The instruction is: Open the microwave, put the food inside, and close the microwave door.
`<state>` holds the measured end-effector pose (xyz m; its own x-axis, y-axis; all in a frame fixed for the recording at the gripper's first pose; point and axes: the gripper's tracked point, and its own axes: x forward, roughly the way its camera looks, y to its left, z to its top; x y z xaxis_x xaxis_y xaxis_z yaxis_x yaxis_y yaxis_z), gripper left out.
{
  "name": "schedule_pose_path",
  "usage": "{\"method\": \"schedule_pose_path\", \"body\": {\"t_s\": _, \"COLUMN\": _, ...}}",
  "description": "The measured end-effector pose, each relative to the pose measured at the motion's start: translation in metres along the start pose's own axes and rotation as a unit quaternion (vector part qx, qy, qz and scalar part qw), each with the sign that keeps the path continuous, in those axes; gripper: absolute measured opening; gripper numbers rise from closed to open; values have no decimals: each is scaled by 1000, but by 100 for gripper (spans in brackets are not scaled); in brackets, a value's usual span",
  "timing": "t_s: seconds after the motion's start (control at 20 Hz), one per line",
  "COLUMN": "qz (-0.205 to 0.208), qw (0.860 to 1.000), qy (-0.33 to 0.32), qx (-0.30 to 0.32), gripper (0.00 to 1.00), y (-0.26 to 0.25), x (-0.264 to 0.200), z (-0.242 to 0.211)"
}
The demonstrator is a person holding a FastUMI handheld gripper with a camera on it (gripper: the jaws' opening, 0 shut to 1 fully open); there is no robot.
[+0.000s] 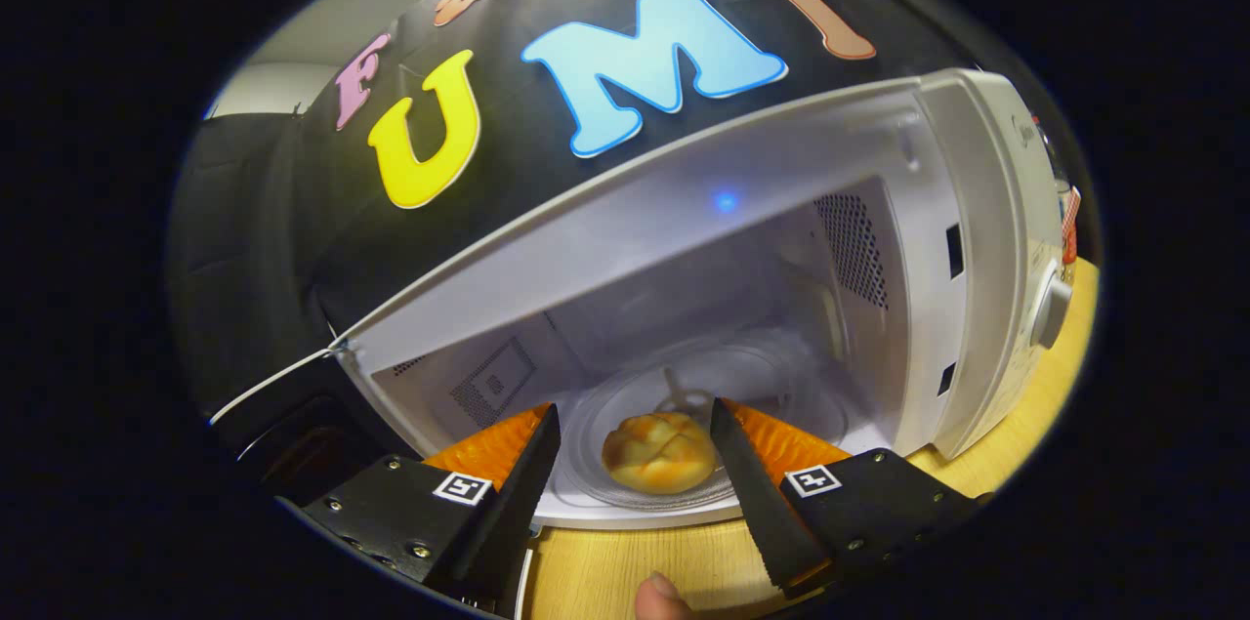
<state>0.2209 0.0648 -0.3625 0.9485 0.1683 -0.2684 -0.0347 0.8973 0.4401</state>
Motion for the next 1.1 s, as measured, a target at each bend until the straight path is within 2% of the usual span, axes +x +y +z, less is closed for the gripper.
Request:
{"method": "schedule_pose_path", "body": {"t_s": 0.2, "qz": 69, "qw": 998, "qy": -1, "qx": -12, "gripper": 94, "y": 49, "x": -54, "z": 21}}
{"method": "schedule_pose_path", "body": {"t_s": 0.4, "qz": 171, "qw": 984, "qy": -13, "qx": -45, "gripper": 94, "y": 113, "x": -134, "z": 42}}
{"method": "schedule_pose_path", "body": {"t_s": 0.65, "qz": 291, "qw": 952, "qy": -23, "qx": -90, "gripper": 93, "y": 177, "x": -237, "z": 47}}
{"method": "schedule_pose_path", "body": {"t_s": 0.85, "qz": 386, "qw": 915, "qy": -31, "qx": -113, "gripper": 93, "y": 231, "x": -317, "z": 33}}
{"method": "schedule_pose_path", "body": {"t_s": 1.0, "qz": 423, "qw": 897, "qy": -7, "qx": -128, "gripper": 93, "y": 259, "x": -350, "z": -5}}
{"method": "schedule_pose_path", "body": {"t_s": 1.1, "qz": 430, "qw": 890, "qy": 2, "qx": -153, "gripper": 94, "y": 270, "x": -355, "z": -31}}
